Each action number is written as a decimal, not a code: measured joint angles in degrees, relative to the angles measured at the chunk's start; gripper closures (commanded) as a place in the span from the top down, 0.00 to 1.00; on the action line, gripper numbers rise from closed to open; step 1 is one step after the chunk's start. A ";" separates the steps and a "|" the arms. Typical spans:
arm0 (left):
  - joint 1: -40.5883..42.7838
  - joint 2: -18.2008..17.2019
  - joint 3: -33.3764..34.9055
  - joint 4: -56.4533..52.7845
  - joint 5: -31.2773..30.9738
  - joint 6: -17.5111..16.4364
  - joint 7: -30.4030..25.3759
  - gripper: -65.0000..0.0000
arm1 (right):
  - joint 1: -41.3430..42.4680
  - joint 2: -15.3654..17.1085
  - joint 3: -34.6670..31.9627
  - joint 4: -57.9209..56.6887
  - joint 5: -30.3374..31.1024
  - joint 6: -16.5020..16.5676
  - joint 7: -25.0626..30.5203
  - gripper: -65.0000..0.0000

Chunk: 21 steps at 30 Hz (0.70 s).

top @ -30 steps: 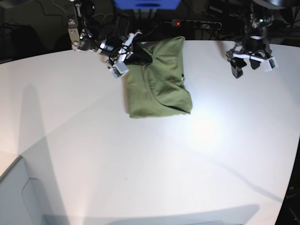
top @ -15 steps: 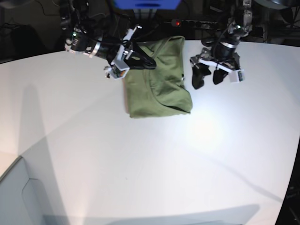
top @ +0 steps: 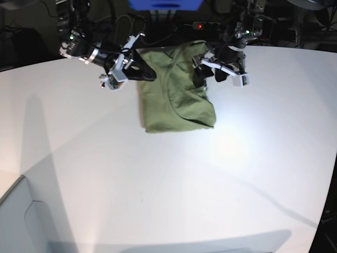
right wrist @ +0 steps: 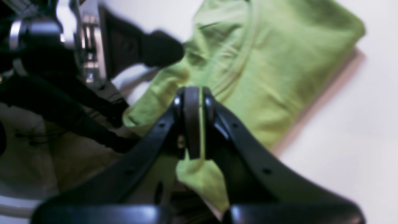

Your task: Fold the T-shirt properly

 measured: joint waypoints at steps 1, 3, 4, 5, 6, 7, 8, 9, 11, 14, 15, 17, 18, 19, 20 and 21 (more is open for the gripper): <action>0.00 0.02 0.00 -0.28 -0.13 -0.20 -0.26 0.72 | -0.26 0.00 0.90 0.04 0.02 0.00 -0.02 0.00; -0.20 0.02 0.00 -1.16 -0.15 -0.92 -1.22 0.72 | -0.90 0.02 3.34 0.09 0.00 0.00 -0.02 0.00; -0.22 0.02 0.00 -1.66 -0.17 -1.11 -1.46 0.71 | -0.98 0.02 4.59 0.09 -0.02 0.00 -0.07 0.00; -0.46 0.04 0.00 -2.21 -0.17 -1.36 -1.95 0.68 | -0.98 0.00 5.57 0.15 0.07 0.00 0.00 0.00; -0.55 0.09 0.00 -2.84 -0.15 -1.42 -2.34 0.62 | -0.96 0.00 6.45 0.17 0.07 0.00 0.00 0.00; -0.70 0.13 0.17 -3.41 -0.20 -1.49 -2.75 0.55 | -0.98 -0.04 7.37 0.17 0.11 0.00 -0.02 0.00; -0.81 0.13 0.68 -4.11 -0.11 -1.49 -3.23 0.48 | -0.98 -0.04 8.22 0.17 0.09 0.00 -0.02 0.00; -1.18 0.00 1.29 -4.81 -0.11 -1.49 -3.45 0.40 | -0.98 -0.07 9.22 0.20 0.04 0.00 -0.02 0.00; -2.34 -0.28 3.02 -6.36 -0.20 -1.57 -3.52 0.28 | -1.01 -0.15 10.97 0.33 0.07 -0.02 0.02 0.00; -3.06 -0.31 4.55 -7.76 -0.59 -1.99 -4.07 0.21 | -1.11 -0.31 12.50 0.85 0.09 0.00 -0.98 0.00; -3.02 -0.26 4.83 -7.93 -0.59 -1.99 -4.44 0.18 | -1.25 -0.33 13.42 1.46 0.22 0.00 -1.75 0.00; -2.99 -0.33 5.33 -8.13 -0.50 -2.08 -4.48 0.09 | -1.75 -0.31 15.69 2.82 0.13 0.00 -3.28 0.00; -2.99 -0.35 5.51 -8.20 -0.33 -2.08 -4.50 0.01 | -1.95 -0.28 16.52 3.39 0.15 0.00 -3.78 0.00; -2.97 -0.33 5.53 -8.20 -0.31 -2.12 -4.37 0.00 | -2.01 -0.28 17.25 3.87 0.13 0.02 -4.07 0.00; -3.02 -0.33 5.53 -8.17 -0.35 -2.10 -4.13 0.00 | -1.97 -0.39 17.99 4.46 0.04 0.00 -4.57 0.00; -3.23 -0.33 5.66 -8.20 -0.37 -2.12 -3.96 0.00 | -1.95 -0.57 19.23 5.20 0.24 0.02 -4.50 0.00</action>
